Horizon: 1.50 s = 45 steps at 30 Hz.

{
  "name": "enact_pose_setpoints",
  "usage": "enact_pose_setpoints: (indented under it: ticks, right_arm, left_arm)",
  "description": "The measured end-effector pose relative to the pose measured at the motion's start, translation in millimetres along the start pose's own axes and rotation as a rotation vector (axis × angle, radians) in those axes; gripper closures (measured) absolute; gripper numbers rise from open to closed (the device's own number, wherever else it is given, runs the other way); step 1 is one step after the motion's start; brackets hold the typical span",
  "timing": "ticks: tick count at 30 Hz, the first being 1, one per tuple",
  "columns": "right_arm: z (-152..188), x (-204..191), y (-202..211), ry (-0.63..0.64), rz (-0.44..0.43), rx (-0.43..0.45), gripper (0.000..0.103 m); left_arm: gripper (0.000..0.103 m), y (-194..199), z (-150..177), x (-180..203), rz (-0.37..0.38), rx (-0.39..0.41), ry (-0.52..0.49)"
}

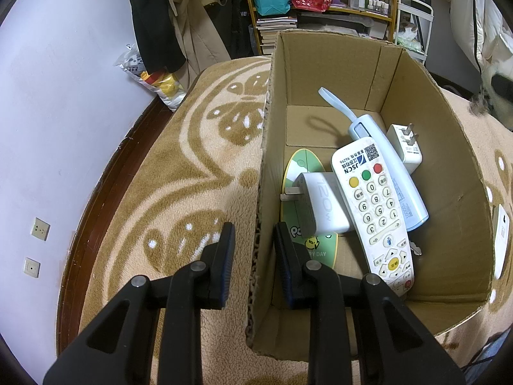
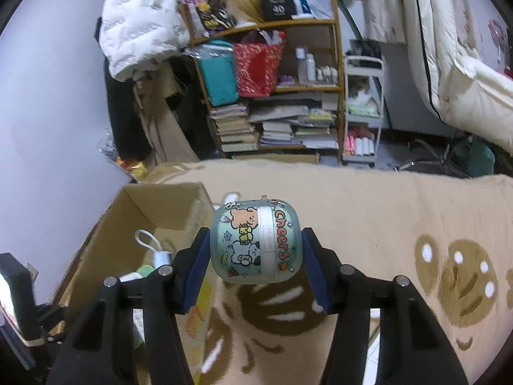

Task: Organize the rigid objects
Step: 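Carry the pouch into the box and open the right gripper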

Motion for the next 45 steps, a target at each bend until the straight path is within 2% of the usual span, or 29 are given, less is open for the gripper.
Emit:
enact_pose_setpoints:
  ticks: [11, 16, 34, 45]
  right_arm:
    - [-15, -48, 18, 0.07, -0.096, 0.052, 0.043]
    - [-16, -59, 23, 0.047, -0.159, 0.043, 0.043]
    - [-12, -96, 34, 0.133, -0.216, 0.025, 0.043]
    - [7, -108, 16, 0.148, -0.211, -0.066, 0.044]
  left_arm:
    - [0.078, 0, 0, 0, 0.0, 0.0, 0.0]
    - [0.078, 0, 0, 1, 0.0, 0.0, 0.0]
    - [0.078, -1, 1, 2, 0.0, -0.003, -0.001]
    - [0.078, -2, 2, 3, 0.002, -0.004, 0.003]
Point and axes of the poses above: each gripper's, at about its wrist camera, not at the fingertips, and y roughly against the way its jaws point, x to its right, z to its underside, the point moved 2 cm from there along -y, roughly the way its jaws point, and after that the axes turned 15 degrees about x, right-handed, at the moved point
